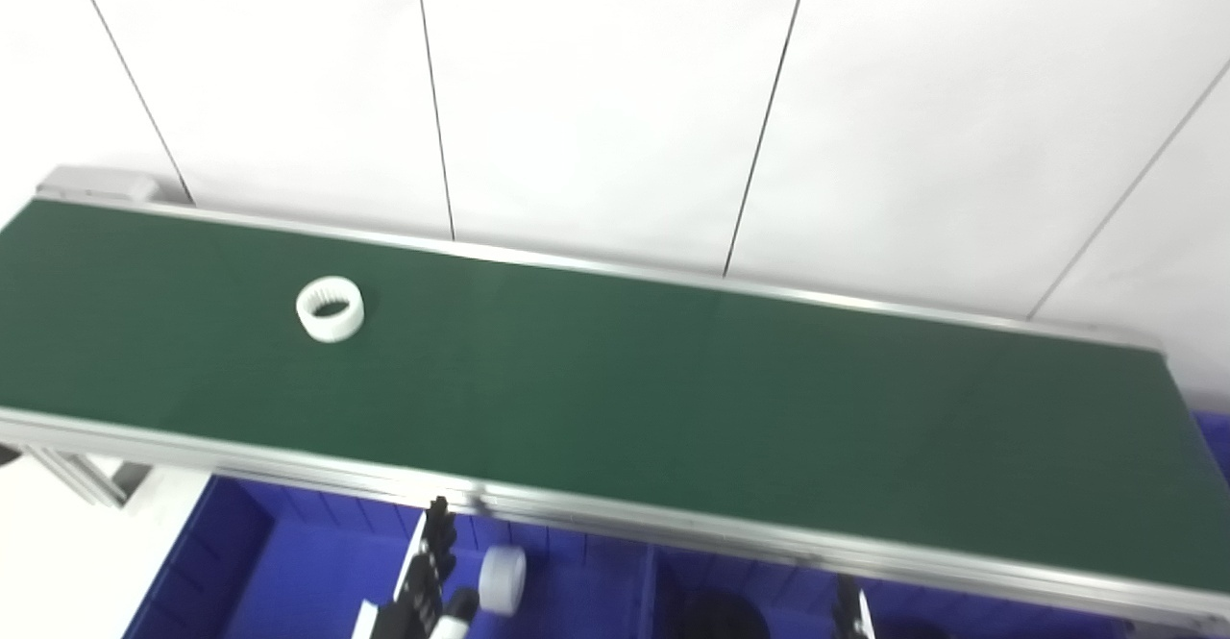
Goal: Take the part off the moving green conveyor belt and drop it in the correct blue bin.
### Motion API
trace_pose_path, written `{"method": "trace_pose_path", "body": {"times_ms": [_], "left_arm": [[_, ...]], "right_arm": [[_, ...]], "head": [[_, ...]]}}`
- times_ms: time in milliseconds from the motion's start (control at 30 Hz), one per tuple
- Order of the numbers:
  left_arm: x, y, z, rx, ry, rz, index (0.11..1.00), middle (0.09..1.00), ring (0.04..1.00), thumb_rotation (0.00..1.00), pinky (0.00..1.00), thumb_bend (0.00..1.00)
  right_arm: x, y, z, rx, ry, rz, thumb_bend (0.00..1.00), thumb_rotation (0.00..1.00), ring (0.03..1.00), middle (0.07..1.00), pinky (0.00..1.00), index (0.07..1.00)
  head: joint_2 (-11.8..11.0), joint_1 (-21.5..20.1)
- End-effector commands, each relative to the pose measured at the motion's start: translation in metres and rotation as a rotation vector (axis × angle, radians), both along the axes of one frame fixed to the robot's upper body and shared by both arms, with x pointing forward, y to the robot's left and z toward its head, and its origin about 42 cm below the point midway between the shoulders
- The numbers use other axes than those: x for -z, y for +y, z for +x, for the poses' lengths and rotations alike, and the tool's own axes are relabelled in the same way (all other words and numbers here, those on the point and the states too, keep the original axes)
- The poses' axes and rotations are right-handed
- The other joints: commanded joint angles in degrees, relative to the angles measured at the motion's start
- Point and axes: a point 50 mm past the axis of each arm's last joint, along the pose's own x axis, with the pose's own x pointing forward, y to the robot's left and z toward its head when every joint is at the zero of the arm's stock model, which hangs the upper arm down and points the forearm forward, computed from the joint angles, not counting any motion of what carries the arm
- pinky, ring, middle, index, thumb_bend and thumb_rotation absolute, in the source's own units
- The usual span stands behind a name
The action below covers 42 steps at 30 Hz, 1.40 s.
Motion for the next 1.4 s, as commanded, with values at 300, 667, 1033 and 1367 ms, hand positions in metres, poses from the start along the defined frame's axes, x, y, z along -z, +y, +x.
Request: {"method": "trace_pose_path", "body": {"times_ms": [300, 667, 1033, 1367], "left_arm": [[-0.009, -0.013, 0.01, 0.0, -0.085, -0.032, 0.989, 1.0, 1.0, 0.74, 1.0, 0.76], [-0.08, 0.004, 0.025, 0.01, -0.397, 0.094, 0.911, 0.964, 0.964, 0.5, 0.93, 0.85], [-0.167, 0.054, 0.146, -0.041, -0.754, 0.627, 0.839, 0.888, 0.942, 0.42, 0.9, 0.87], [-0.19, 0.084, 0.248, 0.026, -0.768, 1.057, 0.788, 0.786, 0.859, 0.32, 0.81, 0.95]], "right_arm": [[-0.003, -0.004, 0.007, 0.009, -0.058, 0.021, 0.54, 1.0, 1.0, 1.0, 1.0, 1.0], [0.0, -0.004, 0.01, 0.008, -0.054, 0.032, 0.55, 1.0, 1.0, 1.0, 1.0, 1.0], [0.002, -0.001, 0.016, 0.0, -0.056, 0.034, 0.58, 1.0, 1.0, 1.0, 1.0, 1.0], [-0.001, 0.006, 0.019, 0.0, -0.068, 0.035, 0.64, 1.0, 0.987, 1.0, 1.0, 1.0]], "head": [[0.05, 0.96], [0.7, 2.28], [1.65, 2.08], [2.12, 1.0]]}}
